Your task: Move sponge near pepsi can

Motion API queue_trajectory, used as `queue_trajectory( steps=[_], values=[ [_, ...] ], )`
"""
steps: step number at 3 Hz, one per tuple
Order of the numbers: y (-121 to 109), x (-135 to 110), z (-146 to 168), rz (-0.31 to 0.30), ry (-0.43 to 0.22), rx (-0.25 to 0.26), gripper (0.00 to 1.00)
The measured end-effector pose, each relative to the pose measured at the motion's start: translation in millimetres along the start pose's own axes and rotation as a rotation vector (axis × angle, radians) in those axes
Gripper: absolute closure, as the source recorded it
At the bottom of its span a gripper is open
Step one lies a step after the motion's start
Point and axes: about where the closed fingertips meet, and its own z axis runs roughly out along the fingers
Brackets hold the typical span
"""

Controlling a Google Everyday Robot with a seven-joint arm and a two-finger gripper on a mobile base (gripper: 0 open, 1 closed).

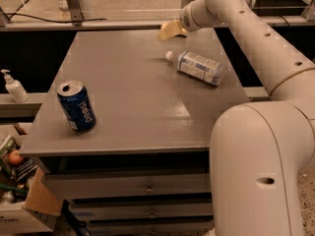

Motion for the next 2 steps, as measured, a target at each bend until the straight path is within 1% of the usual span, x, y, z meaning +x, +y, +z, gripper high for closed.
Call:
queue_trajectory(
  steps=[1, 2],
  values=[
    [1, 4, 6, -0.011, -0.009, -0.004, 0.0],
    [-15, 7, 15, -0.02, -0.017, 0.037, 0.0]
  ],
)
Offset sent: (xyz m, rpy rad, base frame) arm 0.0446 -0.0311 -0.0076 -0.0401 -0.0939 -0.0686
